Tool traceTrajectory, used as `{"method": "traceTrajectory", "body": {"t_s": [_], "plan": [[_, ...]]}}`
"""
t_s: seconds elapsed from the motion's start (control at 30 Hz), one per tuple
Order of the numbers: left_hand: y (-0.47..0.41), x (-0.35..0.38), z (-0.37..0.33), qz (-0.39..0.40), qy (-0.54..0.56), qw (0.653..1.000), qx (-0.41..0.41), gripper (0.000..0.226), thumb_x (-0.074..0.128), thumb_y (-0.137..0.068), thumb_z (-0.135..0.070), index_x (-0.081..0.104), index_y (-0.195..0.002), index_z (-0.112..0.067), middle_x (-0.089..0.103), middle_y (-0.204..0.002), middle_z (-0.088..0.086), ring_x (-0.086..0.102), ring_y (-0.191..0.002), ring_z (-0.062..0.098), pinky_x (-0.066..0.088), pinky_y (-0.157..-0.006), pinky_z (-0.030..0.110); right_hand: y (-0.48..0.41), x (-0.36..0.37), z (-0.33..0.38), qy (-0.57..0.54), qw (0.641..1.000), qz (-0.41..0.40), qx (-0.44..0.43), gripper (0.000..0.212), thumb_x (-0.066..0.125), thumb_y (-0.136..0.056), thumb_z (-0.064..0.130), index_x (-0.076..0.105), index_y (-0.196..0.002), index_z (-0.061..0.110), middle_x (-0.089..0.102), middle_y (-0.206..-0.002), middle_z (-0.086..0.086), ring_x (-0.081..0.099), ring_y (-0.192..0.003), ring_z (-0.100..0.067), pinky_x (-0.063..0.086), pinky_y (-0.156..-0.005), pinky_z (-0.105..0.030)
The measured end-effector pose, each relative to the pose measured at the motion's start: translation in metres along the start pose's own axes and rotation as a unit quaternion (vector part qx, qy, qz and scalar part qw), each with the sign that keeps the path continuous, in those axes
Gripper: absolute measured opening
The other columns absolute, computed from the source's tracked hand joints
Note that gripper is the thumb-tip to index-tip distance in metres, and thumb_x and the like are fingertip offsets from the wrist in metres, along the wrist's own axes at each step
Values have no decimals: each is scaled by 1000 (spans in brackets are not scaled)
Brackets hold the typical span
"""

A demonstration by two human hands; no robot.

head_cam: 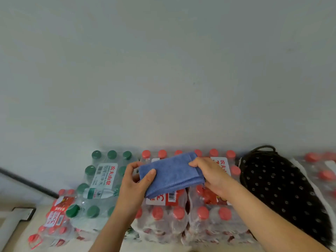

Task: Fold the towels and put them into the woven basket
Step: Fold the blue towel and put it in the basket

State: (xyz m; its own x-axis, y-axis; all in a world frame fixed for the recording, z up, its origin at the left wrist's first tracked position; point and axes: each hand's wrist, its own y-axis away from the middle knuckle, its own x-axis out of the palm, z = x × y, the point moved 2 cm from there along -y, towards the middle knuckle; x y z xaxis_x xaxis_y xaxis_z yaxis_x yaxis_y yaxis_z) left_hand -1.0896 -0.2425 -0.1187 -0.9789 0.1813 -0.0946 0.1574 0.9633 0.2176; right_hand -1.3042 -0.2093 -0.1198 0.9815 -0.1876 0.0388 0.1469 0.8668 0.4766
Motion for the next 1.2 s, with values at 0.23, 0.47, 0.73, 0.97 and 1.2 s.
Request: {"method": "traceTrajectory", "body": {"t_s": [0.23, 0.47, 0.73, 0.97, 1.2], "plan": [[25, 49, 7, 161, 95, 973, -133, 6, 55, -95, -17, 54, -101, -15, 60, -74, 11, 53, -41, 16, 38, -33, 20, 89, -28, -36, -20, 997, -66, -21, 49, 57, -91, 24, 42, -132, 49, 52, -132, -4, 59, -104, -16, 47, -70, -21], [37, 104, -3, 314, 97, 903, -276, 15, 47, -100, -20, 58, -92, -14, 52, -62, 9, 37, -33, 13, 22, -26, 10, 169, -68, -50, 356, 894, -181, -204, 55, 73, -79, 16, 48, -126, 32, 41, -128, 17, 49, -116, 1, 44, -93, -18], [49, 179, -13, 400, -7, 902, -162, 38, 44, -95, -51, 70, -109, -27, 72, -111, -3, 68, -100, 13, 55, -83, 37, 186, -160, -50, 156, 950, -240, -125, 20, 73, -83, 19, 70, -101, 26, 73, -89, 14, 67, -83, -1, 51, -68, -16], [43, 286, -3, 321, -182, 928, 54, 23, 66, -88, -34, 55, -107, -29, 63, -104, -10, 61, -88, -2, 48, -68, 11, 123, -242, -85, -180, 954, -237, 27, 25, 66, -86, 21, 64, -110, 18, 72, -106, -5, 69, -97, -22, 58, -77, -37], [-12, 336, 28, 219, -491, 833, 129, 25, 44, -98, -33, 44, -120, -20, 60, -103, 7, 60, -87, 23, 39, -69, 29, 37, -249, -118, -104, 922, -362, 88, 18, 60, -89, 24, 57, -103, 13, 63, -94, -8, 59, -76, -17, 51, -54, -27]]}}
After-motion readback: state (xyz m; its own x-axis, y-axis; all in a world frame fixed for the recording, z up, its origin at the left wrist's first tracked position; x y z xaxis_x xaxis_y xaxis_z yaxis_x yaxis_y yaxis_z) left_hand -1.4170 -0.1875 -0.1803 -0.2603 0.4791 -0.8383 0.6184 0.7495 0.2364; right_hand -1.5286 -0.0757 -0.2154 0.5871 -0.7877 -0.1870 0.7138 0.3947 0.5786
